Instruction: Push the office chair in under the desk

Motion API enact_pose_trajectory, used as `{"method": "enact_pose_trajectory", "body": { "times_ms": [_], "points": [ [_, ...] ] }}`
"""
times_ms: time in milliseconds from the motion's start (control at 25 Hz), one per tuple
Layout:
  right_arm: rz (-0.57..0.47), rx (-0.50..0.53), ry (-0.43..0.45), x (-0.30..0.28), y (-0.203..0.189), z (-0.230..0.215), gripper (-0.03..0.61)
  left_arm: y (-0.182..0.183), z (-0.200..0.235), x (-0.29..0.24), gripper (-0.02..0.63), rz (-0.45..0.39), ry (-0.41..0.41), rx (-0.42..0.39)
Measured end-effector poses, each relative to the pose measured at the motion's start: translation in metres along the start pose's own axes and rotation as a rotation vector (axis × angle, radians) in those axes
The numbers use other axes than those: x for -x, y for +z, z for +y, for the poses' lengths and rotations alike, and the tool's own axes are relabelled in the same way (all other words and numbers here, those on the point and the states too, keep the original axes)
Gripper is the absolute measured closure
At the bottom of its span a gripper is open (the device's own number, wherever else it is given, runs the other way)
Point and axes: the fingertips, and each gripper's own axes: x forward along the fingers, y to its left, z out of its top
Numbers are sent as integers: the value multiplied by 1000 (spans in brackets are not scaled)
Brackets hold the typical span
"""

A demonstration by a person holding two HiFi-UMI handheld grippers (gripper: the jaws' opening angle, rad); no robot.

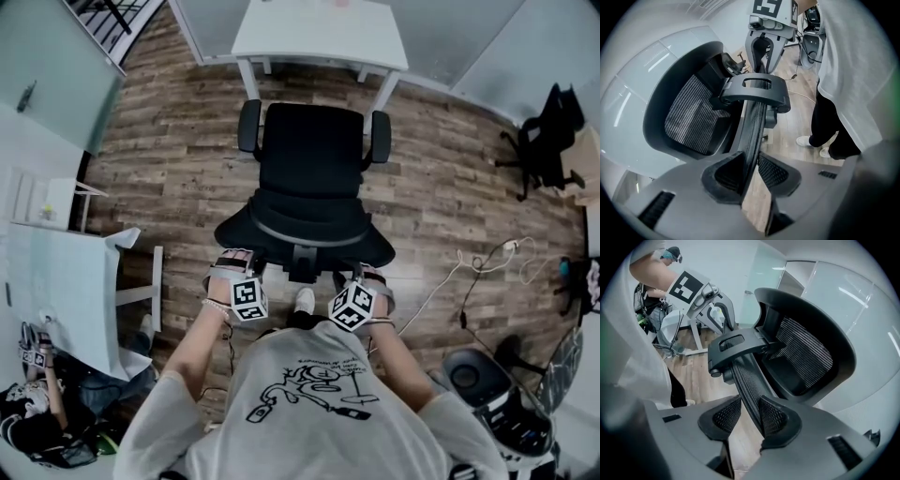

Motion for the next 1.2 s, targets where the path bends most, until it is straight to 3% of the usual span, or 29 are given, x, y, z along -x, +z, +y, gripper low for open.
{"method": "enact_pose_trajectory", "body": {
  "times_ms": [1200],
  "points": [
    [18, -3, 9, -43, 33, -86, 434, -3, 90, -49, 502, -26, -8, 23]
  ]
}}
